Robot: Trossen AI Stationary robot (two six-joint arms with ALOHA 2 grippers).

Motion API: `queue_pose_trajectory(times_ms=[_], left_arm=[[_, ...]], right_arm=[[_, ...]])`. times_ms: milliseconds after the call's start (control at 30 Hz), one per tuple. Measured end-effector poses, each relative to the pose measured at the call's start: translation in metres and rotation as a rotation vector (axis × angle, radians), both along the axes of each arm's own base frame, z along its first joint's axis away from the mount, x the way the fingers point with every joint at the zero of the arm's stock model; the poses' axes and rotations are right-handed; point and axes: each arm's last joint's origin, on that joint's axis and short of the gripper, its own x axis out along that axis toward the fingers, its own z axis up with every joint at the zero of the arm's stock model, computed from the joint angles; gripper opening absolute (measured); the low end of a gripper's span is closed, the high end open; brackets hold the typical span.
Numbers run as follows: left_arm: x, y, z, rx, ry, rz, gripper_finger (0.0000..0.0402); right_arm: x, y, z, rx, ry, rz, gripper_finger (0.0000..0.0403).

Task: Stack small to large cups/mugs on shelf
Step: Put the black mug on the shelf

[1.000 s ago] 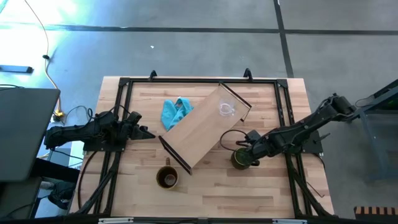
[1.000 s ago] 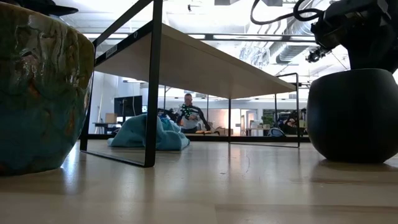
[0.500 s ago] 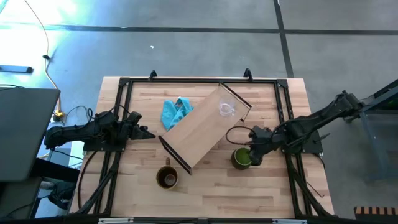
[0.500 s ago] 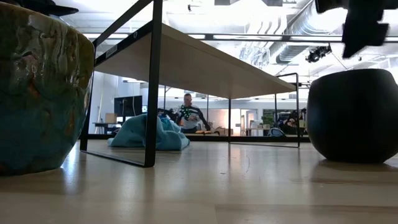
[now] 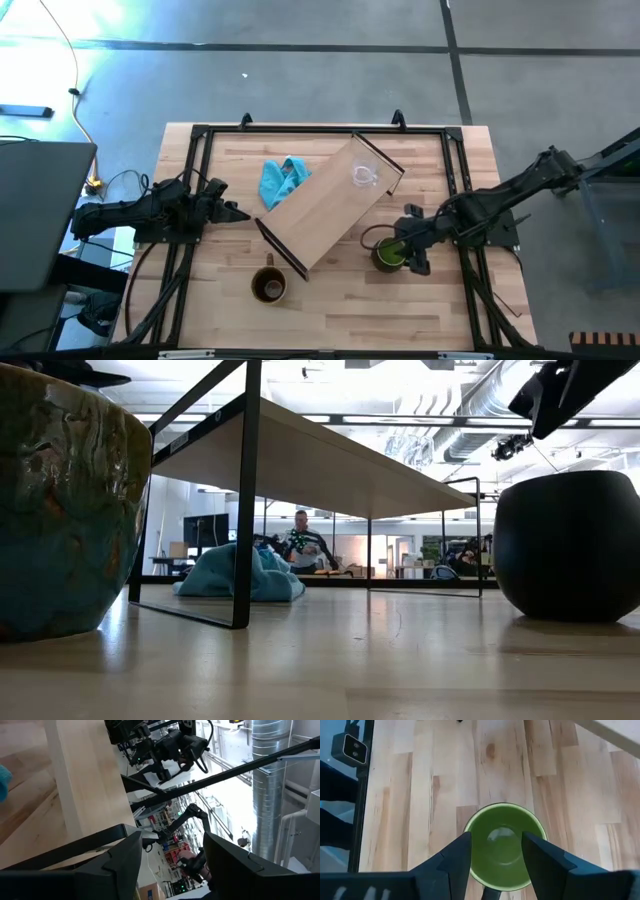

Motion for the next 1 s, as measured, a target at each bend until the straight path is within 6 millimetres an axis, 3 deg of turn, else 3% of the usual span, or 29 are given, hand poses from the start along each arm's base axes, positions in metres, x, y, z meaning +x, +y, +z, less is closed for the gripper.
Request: queue_pose_trajectory(times_ms=[200,500,733,1000], left_arm=[[0.000,0.000,0.000,0.000,0.000,0.000,0.0200],[0.000,0.000,0.000,0.008,-0.001,0.000,0.0200],[0.000,0.000,0.000,0.008,0.000,0.000,0.0200],[0.000,0.000,0.000,-0.003,0.001,-0.001,0.0200]], right_arm=[[0.002,0.012,-0.006,0.007,0.025,0.055,0.0165],[0.007,0.040,-0.031,-0.096,0.119,0.221,0.0165],[0.014,0.043,-0.043,-0.127,0.165,0.179,0.0160],[0.010,0.041,-0.049,-0.182,0.244,0.248,0.0125]])
